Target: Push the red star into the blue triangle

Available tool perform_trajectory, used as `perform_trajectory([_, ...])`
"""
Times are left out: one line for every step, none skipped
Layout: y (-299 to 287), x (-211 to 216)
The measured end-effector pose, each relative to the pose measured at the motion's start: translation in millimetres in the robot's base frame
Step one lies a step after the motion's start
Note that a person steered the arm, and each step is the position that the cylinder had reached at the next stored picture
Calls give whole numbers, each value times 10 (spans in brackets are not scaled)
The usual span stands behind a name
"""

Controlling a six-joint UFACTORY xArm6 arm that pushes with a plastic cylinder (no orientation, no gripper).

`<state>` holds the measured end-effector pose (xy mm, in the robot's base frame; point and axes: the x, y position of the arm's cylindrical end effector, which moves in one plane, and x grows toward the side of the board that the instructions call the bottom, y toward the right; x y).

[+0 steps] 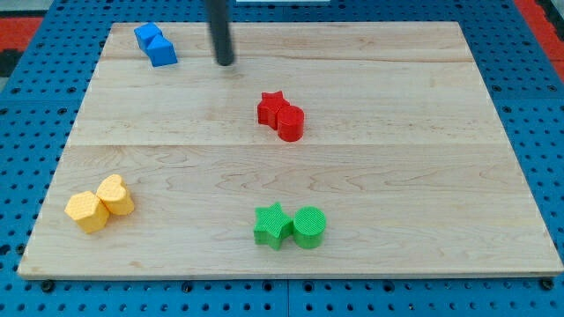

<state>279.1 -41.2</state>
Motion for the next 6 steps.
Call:
perform_trajectory([1161,230])
perform_trajectory([1741,1161])
perform_trajectory([1381,1596])
perform_trajectory([889,1542])
perform_trajectory([423,1357])
perform_trajectory([62,1101])
